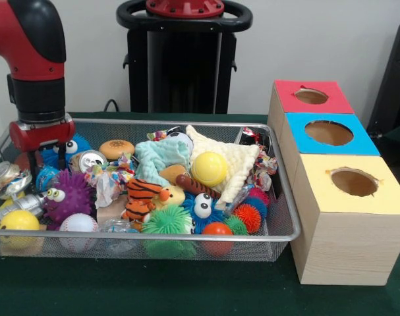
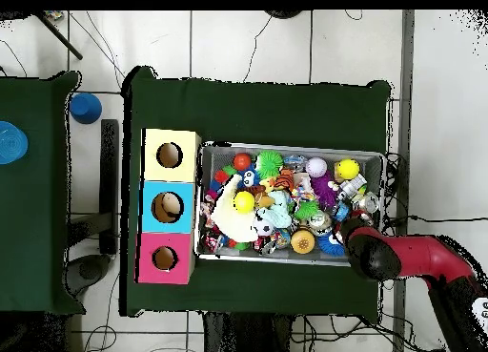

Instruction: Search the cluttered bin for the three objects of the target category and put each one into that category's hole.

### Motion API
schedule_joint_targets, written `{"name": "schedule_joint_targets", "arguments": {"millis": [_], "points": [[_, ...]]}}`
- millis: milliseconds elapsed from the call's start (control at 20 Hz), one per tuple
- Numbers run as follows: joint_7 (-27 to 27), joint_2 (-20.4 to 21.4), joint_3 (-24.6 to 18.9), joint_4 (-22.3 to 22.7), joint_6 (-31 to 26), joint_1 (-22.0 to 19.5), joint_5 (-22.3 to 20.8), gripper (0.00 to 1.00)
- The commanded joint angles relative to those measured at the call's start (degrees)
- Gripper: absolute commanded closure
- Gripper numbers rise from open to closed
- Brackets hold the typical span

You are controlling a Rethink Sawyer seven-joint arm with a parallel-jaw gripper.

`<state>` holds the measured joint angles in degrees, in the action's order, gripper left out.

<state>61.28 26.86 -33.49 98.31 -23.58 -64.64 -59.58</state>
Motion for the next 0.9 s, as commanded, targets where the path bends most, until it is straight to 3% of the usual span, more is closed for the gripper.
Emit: {"name": "schedule_joint_targets", "arguments": {"millis": [50, 900], "points": [[2.6, -5.0, 5.0, -4.1, -0.7, 1.4, -1.8, 1.00], [4.4, -4.0, 7.3, -1.9, -0.2, 2.3, -0.2, 1.00]]}}
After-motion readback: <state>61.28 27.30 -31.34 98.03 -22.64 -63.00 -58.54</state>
